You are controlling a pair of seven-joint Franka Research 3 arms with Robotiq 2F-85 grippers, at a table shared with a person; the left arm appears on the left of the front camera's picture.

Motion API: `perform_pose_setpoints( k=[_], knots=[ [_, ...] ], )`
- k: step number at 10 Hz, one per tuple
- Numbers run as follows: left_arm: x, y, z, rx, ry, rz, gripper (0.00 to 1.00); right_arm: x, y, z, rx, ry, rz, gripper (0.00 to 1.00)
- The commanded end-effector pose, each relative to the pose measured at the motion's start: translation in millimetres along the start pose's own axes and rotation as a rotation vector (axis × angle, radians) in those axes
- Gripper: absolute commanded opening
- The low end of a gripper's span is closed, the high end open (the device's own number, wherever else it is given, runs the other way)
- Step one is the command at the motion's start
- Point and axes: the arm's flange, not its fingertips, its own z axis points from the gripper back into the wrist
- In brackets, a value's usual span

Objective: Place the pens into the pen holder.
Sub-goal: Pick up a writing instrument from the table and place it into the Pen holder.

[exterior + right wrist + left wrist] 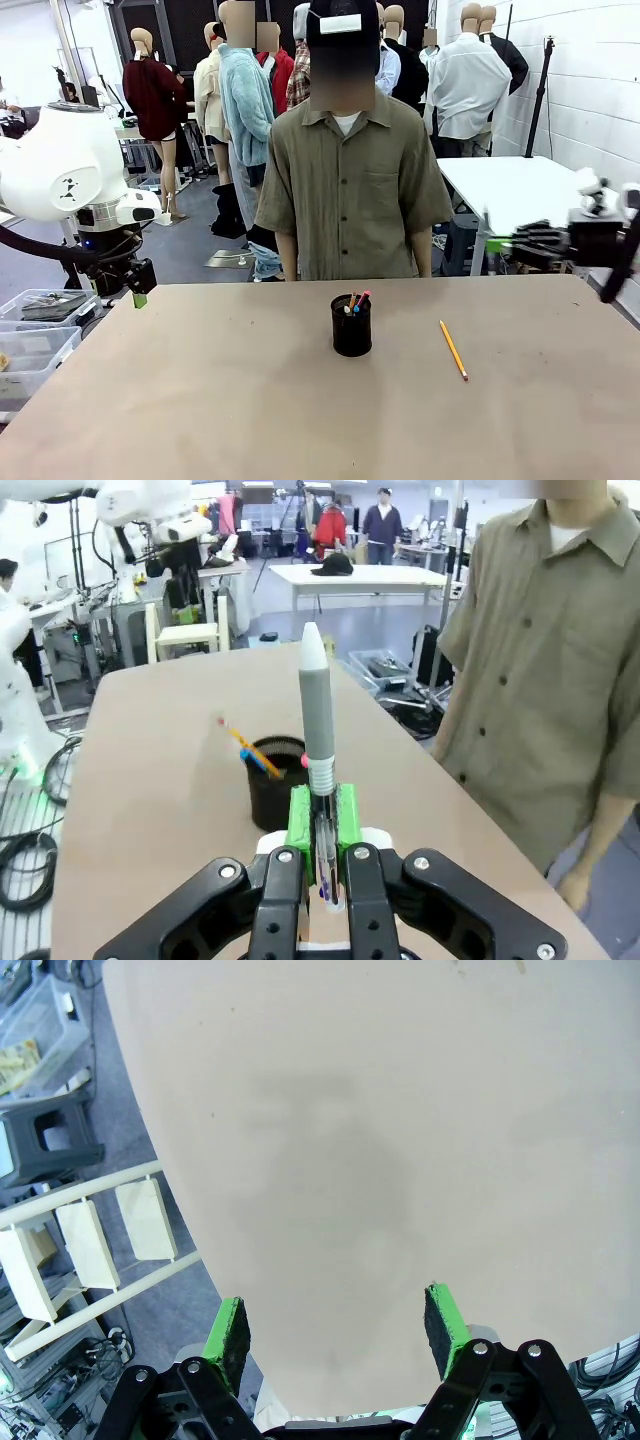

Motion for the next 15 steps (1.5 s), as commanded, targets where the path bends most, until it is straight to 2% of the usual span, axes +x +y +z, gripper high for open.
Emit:
perform_pose_setpoints(
  k=[1, 3, 6, 12, 13, 15],
  knots=[
    [0.2, 2.3, 0.0, 0.016, -0.013, -0.011, 0.92, 12.2, 2.7, -57.3, -0.033, -0.009, -0.013, 0.00],
    [0.2, 2.3, 0.0, 0.016, -0.013, -0.011, 0.92, 27.4, 1.6, -118.4, 0.074, -0.053, -0.008, 0.00],
    [0.2, 2.3, 0.0, 0.016, -0.013, -0.011, 0.92, 19.1, -8.2, -184.3, 0.080, 0.029, -0.036, 0.00],
    [0.2, 2.3, 0.0, 0.016, -0.013, -0.011, 0.92, -15.2, -15.7, -219.8, 0.098, 0.055, -0.147, 0.00],
    [0.2, 2.3, 0.0, 0.016, -0.013, -0.011, 0.92, -14.8, -10.0, -207.1, 0.117, 0.041, -0.077, 0.00],
    [0.2, 2.3, 0.0, 0.016, -0.013, -0.011, 0.92, -17.7, -11.2, -210.0, 0.119, 0.044, -0.100, 0.00]
  ],
)
